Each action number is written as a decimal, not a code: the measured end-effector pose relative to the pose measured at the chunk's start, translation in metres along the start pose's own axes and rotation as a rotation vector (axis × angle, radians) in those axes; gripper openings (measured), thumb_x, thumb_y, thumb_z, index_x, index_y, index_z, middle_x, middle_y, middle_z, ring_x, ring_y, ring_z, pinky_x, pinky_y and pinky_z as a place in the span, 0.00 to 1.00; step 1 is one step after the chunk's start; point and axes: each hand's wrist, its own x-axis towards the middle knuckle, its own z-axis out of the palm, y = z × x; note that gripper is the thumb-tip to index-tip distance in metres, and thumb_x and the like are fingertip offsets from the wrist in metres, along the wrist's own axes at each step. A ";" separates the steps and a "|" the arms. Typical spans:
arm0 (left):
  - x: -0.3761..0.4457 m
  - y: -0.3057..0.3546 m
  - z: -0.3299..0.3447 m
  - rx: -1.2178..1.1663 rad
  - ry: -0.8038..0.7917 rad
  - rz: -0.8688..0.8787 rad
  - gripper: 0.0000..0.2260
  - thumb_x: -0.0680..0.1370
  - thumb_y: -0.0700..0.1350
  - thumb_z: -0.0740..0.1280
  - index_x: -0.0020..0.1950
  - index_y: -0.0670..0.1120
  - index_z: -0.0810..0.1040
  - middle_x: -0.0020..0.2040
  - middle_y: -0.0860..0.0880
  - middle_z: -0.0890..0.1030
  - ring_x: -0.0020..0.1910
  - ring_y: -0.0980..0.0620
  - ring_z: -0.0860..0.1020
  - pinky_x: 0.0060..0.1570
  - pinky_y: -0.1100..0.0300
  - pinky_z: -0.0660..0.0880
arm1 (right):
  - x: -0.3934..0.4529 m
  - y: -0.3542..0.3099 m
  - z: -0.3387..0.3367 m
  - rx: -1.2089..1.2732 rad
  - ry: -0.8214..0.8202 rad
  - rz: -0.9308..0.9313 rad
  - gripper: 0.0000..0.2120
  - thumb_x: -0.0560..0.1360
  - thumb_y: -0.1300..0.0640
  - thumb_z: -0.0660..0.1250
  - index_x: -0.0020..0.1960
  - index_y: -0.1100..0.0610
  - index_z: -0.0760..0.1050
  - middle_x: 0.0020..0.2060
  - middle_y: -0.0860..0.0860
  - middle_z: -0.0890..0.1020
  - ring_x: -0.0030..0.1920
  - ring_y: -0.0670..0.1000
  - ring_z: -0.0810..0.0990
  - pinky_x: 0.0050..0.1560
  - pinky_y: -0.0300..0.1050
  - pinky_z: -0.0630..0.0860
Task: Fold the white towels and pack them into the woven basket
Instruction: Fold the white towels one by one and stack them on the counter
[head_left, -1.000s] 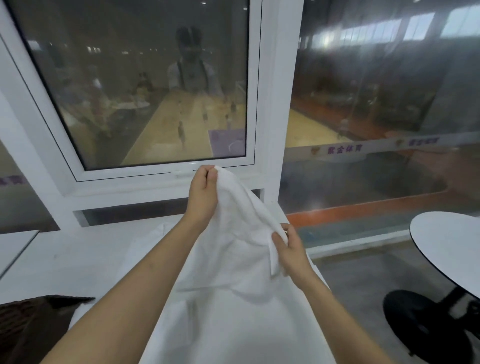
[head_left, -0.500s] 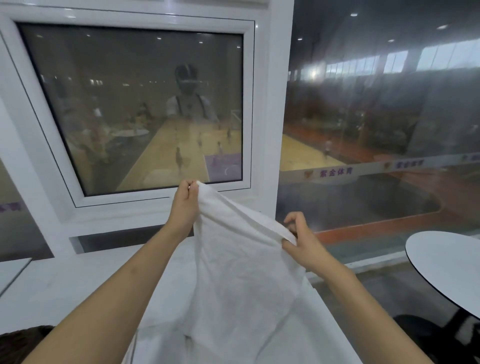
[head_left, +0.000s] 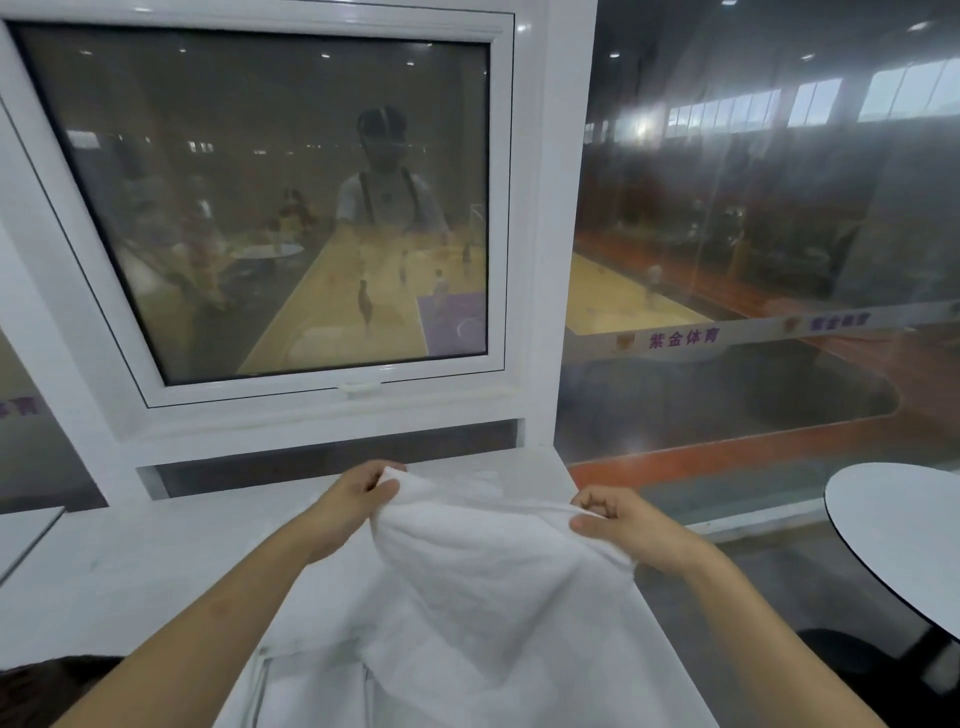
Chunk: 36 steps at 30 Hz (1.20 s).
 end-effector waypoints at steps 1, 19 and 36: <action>0.002 -0.009 0.003 0.031 0.029 -0.016 0.06 0.83 0.46 0.66 0.56 0.50 0.82 0.53 0.51 0.85 0.53 0.50 0.82 0.57 0.52 0.79 | 0.008 0.010 0.000 -0.044 -0.018 0.020 0.09 0.76 0.48 0.73 0.49 0.53 0.80 0.43 0.54 0.85 0.42 0.50 0.80 0.43 0.49 0.72; 0.093 0.182 -0.080 -0.301 0.708 0.421 0.06 0.80 0.40 0.67 0.44 0.49 0.80 0.38 0.55 0.80 0.43 0.56 0.79 0.54 0.55 0.80 | 0.141 -0.207 -0.083 -0.296 0.553 -0.485 0.02 0.81 0.59 0.66 0.49 0.55 0.76 0.41 0.45 0.79 0.38 0.36 0.74 0.38 0.31 0.67; -0.095 0.068 0.026 -0.082 0.501 0.348 0.04 0.81 0.42 0.67 0.47 0.49 0.79 0.45 0.53 0.82 0.43 0.58 0.77 0.43 0.67 0.72 | -0.035 -0.091 -0.007 -0.268 0.427 -0.286 0.07 0.81 0.59 0.67 0.46 0.49 0.76 0.39 0.43 0.81 0.39 0.44 0.76 0.41 0.44 0.71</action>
